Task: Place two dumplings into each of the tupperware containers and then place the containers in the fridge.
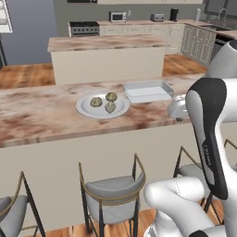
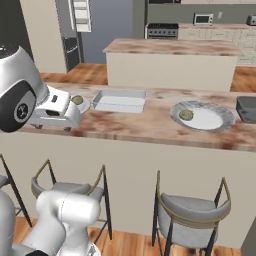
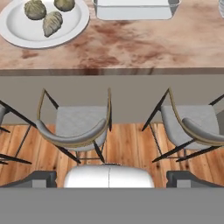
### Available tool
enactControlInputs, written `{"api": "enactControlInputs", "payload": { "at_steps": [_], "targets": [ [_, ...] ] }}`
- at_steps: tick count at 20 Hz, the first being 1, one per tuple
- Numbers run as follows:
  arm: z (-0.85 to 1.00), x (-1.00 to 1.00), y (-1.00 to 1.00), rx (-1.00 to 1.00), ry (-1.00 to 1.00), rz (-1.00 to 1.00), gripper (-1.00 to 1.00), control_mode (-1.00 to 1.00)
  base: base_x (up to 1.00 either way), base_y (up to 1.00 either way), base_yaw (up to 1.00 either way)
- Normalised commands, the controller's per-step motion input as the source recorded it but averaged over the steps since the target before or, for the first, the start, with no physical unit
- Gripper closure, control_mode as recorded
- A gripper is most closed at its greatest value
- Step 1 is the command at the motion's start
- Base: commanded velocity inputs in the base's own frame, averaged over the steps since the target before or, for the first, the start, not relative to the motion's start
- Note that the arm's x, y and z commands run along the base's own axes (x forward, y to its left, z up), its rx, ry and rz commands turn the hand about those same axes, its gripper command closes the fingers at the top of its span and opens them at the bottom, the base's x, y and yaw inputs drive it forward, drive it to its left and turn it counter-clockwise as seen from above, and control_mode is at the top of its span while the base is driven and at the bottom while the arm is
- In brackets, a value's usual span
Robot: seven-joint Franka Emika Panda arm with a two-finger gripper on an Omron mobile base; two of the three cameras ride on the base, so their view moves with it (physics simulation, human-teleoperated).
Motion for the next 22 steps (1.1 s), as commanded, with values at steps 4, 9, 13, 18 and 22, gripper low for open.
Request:
{"api": "enactControlInputs", "payload": {
  "at_steps": [4, 9, 13, 18, 22],
  "targets": [
    [0.0, 0.0, 0.0, 0.0, 0.0, 0.0, -1.0, 1.0, 0.48, -0.12, 0.0],
    [0.0, 0.15, -0.01, 0.0, 0.0, 0.0, -1.0, -1.0, 0.49, -0.1, 0.0],
    [0.0, 1.0, 0.33, 0.0, 0.0, 0.0, -1.0, -1.0, 0.0, 0.0, 0.0],
    [-0.13, 1.0, 0.67, 0.0, 0.0, 0.0, -1.0, -1.0, 0.0, 0.0, 0.0],
    [-0.15, 0.86, 0.54, 0.0, 0.0, -0.02, -1.0, -1.0, 0.0, 0.0, 0.0]
  ]
}}
